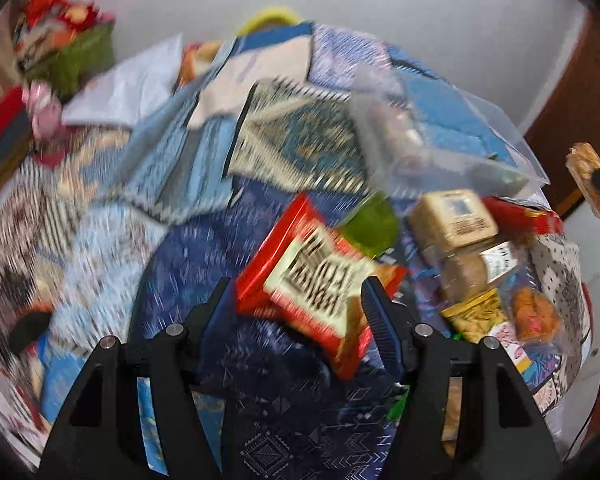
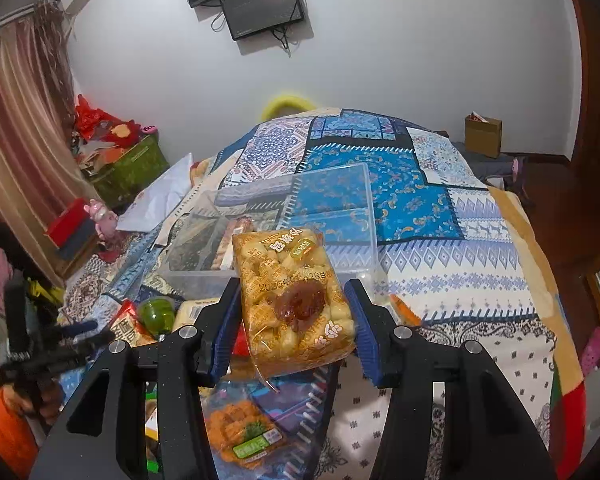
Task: Organize snacks
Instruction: 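Lower the red chip bag and puffed-snack bag into the clear box and release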
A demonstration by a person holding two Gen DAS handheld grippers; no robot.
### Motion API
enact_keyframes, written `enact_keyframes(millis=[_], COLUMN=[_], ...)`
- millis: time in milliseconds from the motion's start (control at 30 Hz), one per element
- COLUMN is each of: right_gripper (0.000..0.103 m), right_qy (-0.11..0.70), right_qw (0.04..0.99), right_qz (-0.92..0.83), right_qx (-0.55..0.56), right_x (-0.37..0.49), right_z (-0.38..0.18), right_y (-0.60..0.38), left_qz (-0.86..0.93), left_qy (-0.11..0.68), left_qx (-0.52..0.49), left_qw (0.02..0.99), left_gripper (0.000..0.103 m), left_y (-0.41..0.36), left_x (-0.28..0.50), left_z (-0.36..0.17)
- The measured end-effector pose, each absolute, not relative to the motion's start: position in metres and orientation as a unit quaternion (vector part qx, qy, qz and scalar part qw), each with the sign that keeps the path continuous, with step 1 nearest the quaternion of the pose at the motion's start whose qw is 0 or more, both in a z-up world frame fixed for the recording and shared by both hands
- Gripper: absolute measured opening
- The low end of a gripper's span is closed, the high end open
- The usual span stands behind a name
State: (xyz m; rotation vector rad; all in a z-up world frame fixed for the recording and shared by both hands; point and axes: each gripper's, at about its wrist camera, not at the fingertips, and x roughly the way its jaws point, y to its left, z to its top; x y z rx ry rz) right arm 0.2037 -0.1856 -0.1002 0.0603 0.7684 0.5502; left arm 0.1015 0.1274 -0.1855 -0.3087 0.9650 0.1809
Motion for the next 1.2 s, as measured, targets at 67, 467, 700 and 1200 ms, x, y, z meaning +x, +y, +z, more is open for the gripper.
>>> enact_keyframes(millis=[67, 467, 700, 1200], right_gripper=[0.048, 0.048, 0.048, 0.048], right_qy=[0.373, 0.385, 0.386, 0.374], right_qw=[0.889, 0.884, 0.882, 0.888], right_qz=[0.266, 0.267, 0.271, 0.267], right_qx=[0.031, 0.011, 0.008, -0.001], right_x=[0.207, 0.211, 0.212, 0.232], right_z=[-0.101, -0.108, -0.110, -0.098], right_y=[-0.183, -0.170, -0.166, -0.165], left_qz=[0.089, 0.078, 0.073, 0.079], left_qy=[0.468, 0.450, 0.474, 0.439], left_qx=[-0.164, -0.164, -0.229, -0.181], left_qw=[0.864, 0.874, 0.847, 0.876], left_gripper=[0.064, 0.076, 0.085, 0.032], left_y=[0.130, 0.125, 0.136, 0.121], left_x=[0.103, 0.128, 0.142, 0.132], left_z=[-0.196, -0.213, -0.229, -0.191])
